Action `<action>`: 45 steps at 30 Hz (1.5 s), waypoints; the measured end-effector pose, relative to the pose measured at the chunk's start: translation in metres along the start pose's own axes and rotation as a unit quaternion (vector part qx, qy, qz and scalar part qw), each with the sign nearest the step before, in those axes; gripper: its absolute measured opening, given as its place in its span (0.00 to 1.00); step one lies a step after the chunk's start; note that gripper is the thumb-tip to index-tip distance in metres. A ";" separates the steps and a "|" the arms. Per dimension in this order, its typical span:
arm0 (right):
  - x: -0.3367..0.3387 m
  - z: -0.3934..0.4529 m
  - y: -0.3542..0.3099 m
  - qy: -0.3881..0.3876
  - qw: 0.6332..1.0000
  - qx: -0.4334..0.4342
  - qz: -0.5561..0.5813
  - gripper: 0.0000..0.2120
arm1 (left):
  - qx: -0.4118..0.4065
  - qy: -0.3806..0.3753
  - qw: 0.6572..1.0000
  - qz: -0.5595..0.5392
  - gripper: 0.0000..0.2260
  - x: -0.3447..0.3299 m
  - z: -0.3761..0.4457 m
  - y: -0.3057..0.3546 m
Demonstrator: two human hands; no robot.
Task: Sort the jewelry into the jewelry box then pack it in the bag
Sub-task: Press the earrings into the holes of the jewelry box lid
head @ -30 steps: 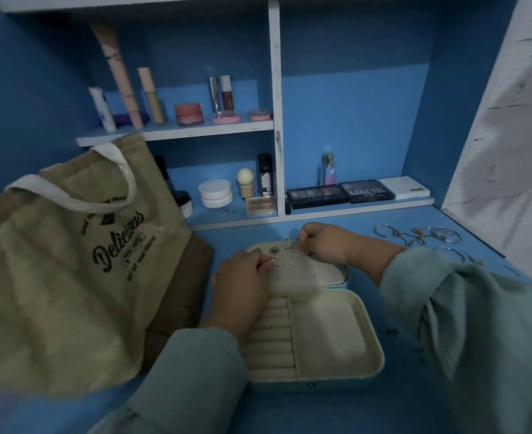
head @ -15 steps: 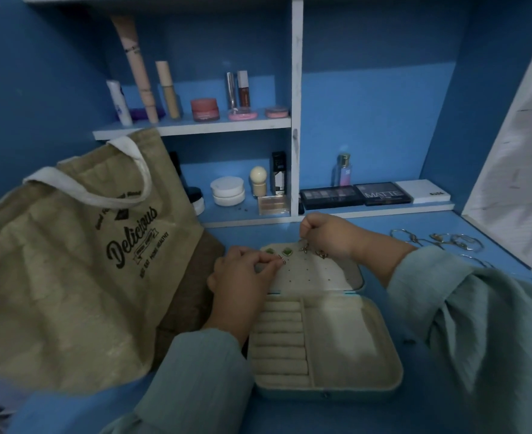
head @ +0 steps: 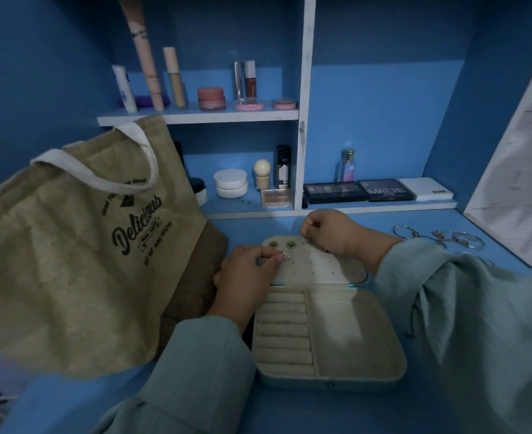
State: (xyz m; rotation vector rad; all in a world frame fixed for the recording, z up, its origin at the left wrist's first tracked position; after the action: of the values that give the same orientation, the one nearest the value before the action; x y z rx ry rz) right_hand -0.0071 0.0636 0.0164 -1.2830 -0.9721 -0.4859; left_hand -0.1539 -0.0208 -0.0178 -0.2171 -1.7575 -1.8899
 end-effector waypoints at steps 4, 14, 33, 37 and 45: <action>0.001 0.001 -0.002 0.022 1.000 0.014 -0.005 0.06 | -0.006 -0.008 1.000 0.002 0.08 -0.001 0.003 -0.001; 0.019 -0.008 -0.014 0.036 0.999 0.030 0.015 0.08 | -0.008 -0.001 0.999 0.052 0.05 0.004 -0.003 0.012; 0.043 -0.049 -0.033 0.150 0.979 0.133 0.038 0.05 | -0.003 0.020 0.996 0.085 0.04 0.005 -0.013 0.037; 0.044 -0.050 -0.035 0.153 0.978 0.139 0.039 0.06 | -0.001 0.040 0.995 0.092 0.06 0.004 -0.012 0.036; 0.045 -0.053 -0.035 0.159 0.977 0.135 0.042 0.08 | -0.048 0.087 0.986 0.131 0.07 0.001 -0.014 0.037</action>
State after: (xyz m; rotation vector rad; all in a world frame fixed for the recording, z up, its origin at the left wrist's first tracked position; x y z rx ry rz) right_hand 0.0074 0.0134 0.0740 -0.9628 -0.6852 -0.4585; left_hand -0.1337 -0.0348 0.0133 -0.2944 -1.4497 -1.7478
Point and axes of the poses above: each hand's wrist, its own z-axis towards the middle knuckle, its own x-axis out of the back of the hand, y = z × x, the point moved 5 cm from there along z, towards the middle knuckle, and after that the axes turned 7 degrees about -z, right-handed, at the moved point
